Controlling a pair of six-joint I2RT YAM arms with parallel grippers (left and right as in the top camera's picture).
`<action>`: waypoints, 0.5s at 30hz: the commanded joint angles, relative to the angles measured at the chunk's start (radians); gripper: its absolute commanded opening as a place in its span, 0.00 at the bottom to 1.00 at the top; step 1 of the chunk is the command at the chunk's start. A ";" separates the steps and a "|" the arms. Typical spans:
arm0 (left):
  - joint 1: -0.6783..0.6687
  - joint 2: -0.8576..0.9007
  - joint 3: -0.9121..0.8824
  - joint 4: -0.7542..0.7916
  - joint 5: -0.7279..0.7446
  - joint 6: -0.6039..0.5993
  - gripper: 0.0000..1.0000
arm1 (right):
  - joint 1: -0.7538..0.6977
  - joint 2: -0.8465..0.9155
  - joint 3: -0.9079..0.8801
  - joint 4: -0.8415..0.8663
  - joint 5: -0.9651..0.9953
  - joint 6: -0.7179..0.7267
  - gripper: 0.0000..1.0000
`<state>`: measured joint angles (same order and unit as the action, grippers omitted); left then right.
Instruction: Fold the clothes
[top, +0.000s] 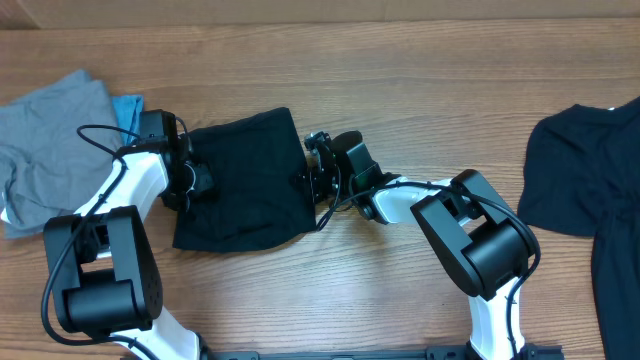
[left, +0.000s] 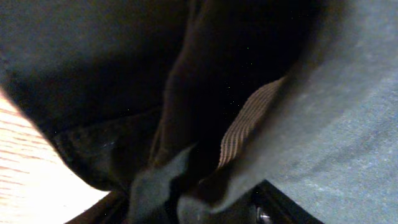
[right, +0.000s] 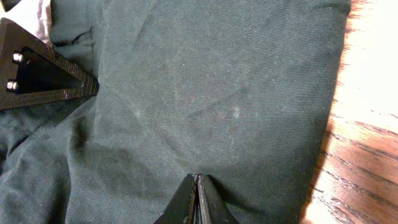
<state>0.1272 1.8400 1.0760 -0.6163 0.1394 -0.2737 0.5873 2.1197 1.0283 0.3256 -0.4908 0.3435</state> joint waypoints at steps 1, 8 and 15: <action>-0.005 0.051 -0.042 -0.008 0.087 0.021 0.32 | 0.003 0.002 0.001 -0.013 0.004 -0.003 0.04; -0.003 0.051 -0.042 -0.011 0.087 0.020 0.04 | 0.003 0.002 0.001 -0.014 0.004 -0.002 0.04; -0.003 0.040 0.008 -0.046 0.092 0.015 0.04 | -0.021 -0.038 0.019 -0.013 -0.074 0.071 0.04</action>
<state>0.1329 1.8420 1.0771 -0.6239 0.2028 -0.2596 0.5838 2.1189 1.0286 0.3210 -0.5091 0.3626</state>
